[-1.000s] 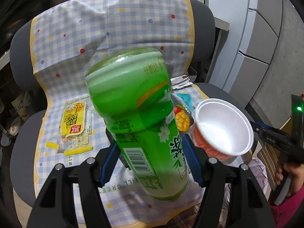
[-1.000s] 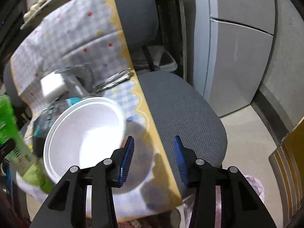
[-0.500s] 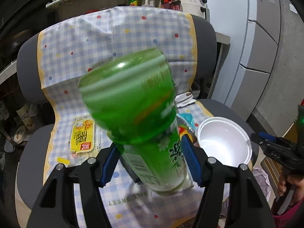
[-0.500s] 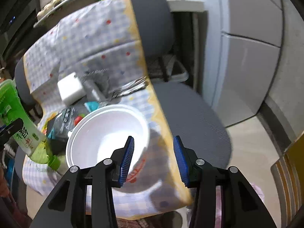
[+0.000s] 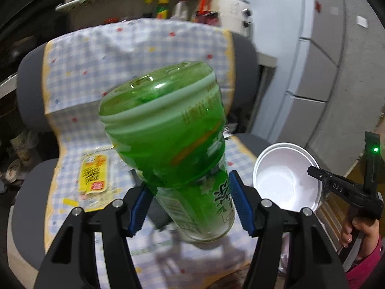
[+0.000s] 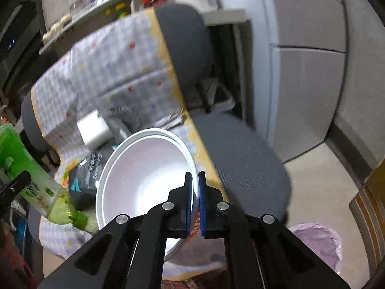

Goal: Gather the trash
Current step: 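Lift the green bottle and noodle bowl and carry both toward the trash bin, then open both tools to drop the bottle and bowl into the bin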

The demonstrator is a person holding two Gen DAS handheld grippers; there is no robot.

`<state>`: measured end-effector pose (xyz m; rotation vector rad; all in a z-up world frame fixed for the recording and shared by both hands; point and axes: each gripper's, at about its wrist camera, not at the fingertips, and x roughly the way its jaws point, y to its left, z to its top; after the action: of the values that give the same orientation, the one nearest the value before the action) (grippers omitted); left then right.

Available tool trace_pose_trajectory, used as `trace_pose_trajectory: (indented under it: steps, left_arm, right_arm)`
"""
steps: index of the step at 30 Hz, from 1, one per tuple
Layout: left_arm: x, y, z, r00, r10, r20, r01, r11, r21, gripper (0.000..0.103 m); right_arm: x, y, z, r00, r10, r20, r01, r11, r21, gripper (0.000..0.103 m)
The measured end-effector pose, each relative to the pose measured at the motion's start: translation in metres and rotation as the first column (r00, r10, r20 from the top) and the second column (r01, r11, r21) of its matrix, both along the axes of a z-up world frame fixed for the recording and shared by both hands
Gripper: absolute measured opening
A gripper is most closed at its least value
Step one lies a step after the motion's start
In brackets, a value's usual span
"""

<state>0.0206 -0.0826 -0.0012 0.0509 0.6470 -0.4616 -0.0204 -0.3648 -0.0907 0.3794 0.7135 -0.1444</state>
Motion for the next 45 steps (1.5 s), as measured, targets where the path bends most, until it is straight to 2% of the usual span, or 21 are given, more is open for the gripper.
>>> trace_pose_trajectory:
  steps: [4, 7, 12, 16, 19, 20, 22, 23, 24, 26, 28, 31, 33, 38, 45]
  left_arm:
    - [-0.017, -0.036, 0.003, 0.993, -0.115, 0.01, 0.115, 0.993, -0.017, 0.06]
    - [-0.031, -0.072, 0.002, 0.977, -0.214, 0.01, 0.214, 0.977, -0.023, 0.06]
    - [-0.056, -0.129, 0.0, 0.932, -0.361, 0.022, 0.361, 0.932, -0.028, 0.06]
    - [-0.075, -0.174, -0.005, 0.888, -0.46, 0.011, 0.46, 0.888, -0.025, 0.06]
    - [-0.093, -0.205, -0.013, 0.845, -0.534, -0.013, 0.534, 0.845, -0.022, 0.061]
    - [-0.099, -0.218, -0.018, 0.825, -0.565, -0.026, 0.565, 0.825, -0.019, 0.061]
    - [-0.107, -0.239, -0.026, 0.798, -0.601, -0.049, 0.601, 0.799, -0.014, 0.063]
    - [-0.11, -0.25, -0.032, 0.782, -0.62, -0.069, 0.62, 0.784, -0.012, 0.063]
    - [-0.113, -0.26, -0.037, 0.769, -0.633, -0.087, 0.634, 0.773, -0.017, 0.063]
    - [-0.116, -0.275, -0.047, 0.749, -0.65, -0.124, 0.654, 0.756, -0.013, 0.071]
    - [-0.118, -0.282, -0.054, 0.74, -0.659, -0.137, 0.665, 0.747, -0.005, 0.076]
    - [-0.117, -0.284, -0.06, 0.745, -0.654, -0.132, 0.662, 0.749, 0.033, 0.076]
    - [-0.114, -0.279, -0.061, 0.76, -0.638, -0.125, 0.647, 0.76, 0.054, 0.076]
    - [-0.097, -0.246, -0.058, 0.822, -0.559, -0.105, 0.568, 0.818, 0.091, 0.076]
    - [-0.073, -0.183, -0.051, 0.901, -0.427, -0.075, 0.433, 0.895, 0.108, 0.076]
  right_arm:
    - [-0.038, -0.019, 0.015, 0.997, -0.073, 0.021, 0.074, 0.997, -0.034, 0.006]
    - [-0.07, -0.034, 0.017, 0.989, -0.145, 0.016, 0.146, 0.987, -0.07, 0.006]
    - [-0.125, -0.069, 0.001, 0.959, -0.282, -0.034, 0.277, 0.955, -0.108, 0.007]
    - [-0.162, -0.097, -0.024, 0.922, -0.375, -0.093, 0.367, 0.926, -0.087, 0.008]
    - [-0.182, -0.115, -0.046, 0.901, -0.414, -0.133, 0.411, 0.91, -0.049, 0.014]
    - [-0.187, -0.12, -0.052, 0.896, -0.421, -0.142, 0.42, 0.907, -0.04, 0.017]
    - [-0.194, -0.13, -0.063, 0.883, -0.439, -0.163, 0.441, 0.897, -0.028, 0.034]
    - [-0.197, -0.135, -0.068, 0.875, -0.453, -0.17, 0.456, 0.889, -0.023, 0.047]
    - [-0.198, -0.138, -0.07, 0.872, -0.459, -0.17, 0.463, 0.886, -0.016, 0.048]
    - [-0.201, -0.143, -0.073, 0.867, -0.468, -0.172, 0.473, 0.881, -0.013, 0.048]
    - [-0.204, -0.146, -0.073, 0.863, -0.476, -0.171, 0.48, 0.877, -0.014, 0.048]
    - [-0.209, -0.151, -0.074, 0.859, -0.484, -0.166, 0.489, 0.872, -0.008, 0.048]
    - [-0.21, -0.152, -0.073, 0.859, -0.486, -0.162, 0.491, 0.871, -0.006, 0.048]
    - [-0.205, -0.144, -0.065, 0.88, -0.46, -0.12, 0.464, 0.886, 0.0, 0.048]
    - [-0.169, -0.104, -0.038, 0.95, -0.312, -0.013, 0.312, 0.95, 0.019, 0.045]
